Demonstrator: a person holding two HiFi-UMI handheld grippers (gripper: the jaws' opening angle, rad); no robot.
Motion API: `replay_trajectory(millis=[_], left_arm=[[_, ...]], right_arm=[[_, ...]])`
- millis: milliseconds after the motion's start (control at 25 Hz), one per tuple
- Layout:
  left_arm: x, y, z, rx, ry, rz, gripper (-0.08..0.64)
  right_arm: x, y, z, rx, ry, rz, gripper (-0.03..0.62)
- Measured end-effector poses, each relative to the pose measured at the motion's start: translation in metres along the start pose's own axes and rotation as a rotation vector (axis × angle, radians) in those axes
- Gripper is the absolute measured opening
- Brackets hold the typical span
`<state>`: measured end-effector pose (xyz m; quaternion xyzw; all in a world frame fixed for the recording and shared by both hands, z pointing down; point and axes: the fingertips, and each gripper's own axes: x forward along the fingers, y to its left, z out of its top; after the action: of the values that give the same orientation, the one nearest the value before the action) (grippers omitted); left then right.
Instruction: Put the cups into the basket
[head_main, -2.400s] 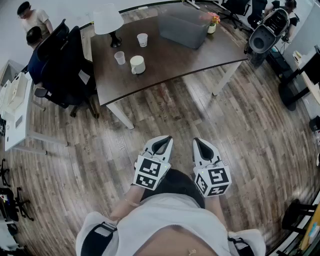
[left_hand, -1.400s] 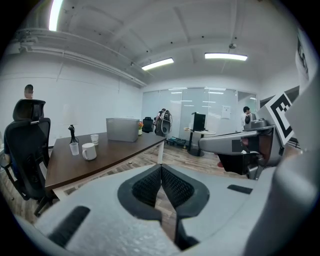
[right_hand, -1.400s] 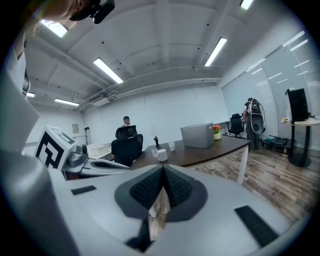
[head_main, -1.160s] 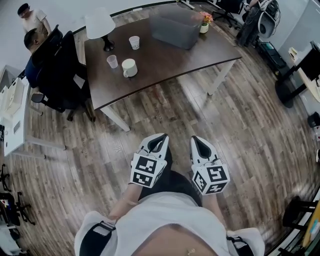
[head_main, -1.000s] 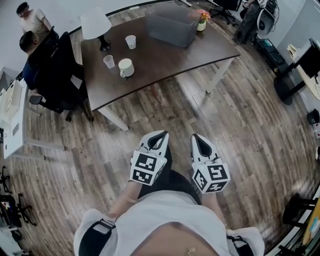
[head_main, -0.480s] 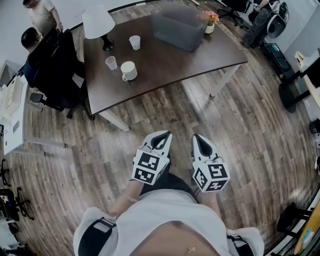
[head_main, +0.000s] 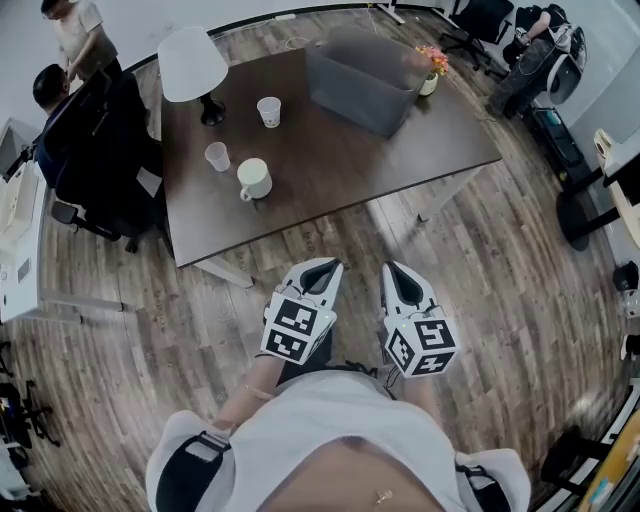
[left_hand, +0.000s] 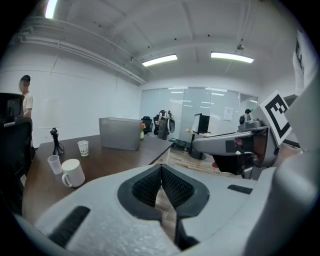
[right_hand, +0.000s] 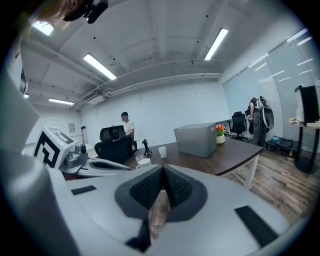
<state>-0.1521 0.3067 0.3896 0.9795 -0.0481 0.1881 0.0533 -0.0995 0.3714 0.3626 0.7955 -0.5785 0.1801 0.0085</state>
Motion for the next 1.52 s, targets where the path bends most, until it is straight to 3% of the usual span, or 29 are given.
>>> replay_trajectory(millis=[520,760,960,1320,1520], left_arm=[[0.061,0.063,0.032,-0.012,-0.026,-0.027,0.012],[0.069,0.081,0.026,-0.018,-0.010,-0.024,0.012],[0.068,0.090,0.026,-0.019,0.004,-0.003,0.012],[0.076,0.096,0.022,-0.030,0.036,0.033,0.012],[0.100,0.123,0.040,-0.025,0.023,0.087,0.012]], right_arm=[[0.088,-0.018,0.040,-0.057,0.015,0.029,0.012],[0.113,-0.021,0.031,-0.029,0.048,0.047,0.012],[0.126,-0.015,0.032,-0.035,0.052,0.082,0.012],[0.139,-0.047,0.037,-0.012,0.037,0.051,0.012],[0.173,-0.064,0.056,-0.019,0.028,0.077,0.012]])
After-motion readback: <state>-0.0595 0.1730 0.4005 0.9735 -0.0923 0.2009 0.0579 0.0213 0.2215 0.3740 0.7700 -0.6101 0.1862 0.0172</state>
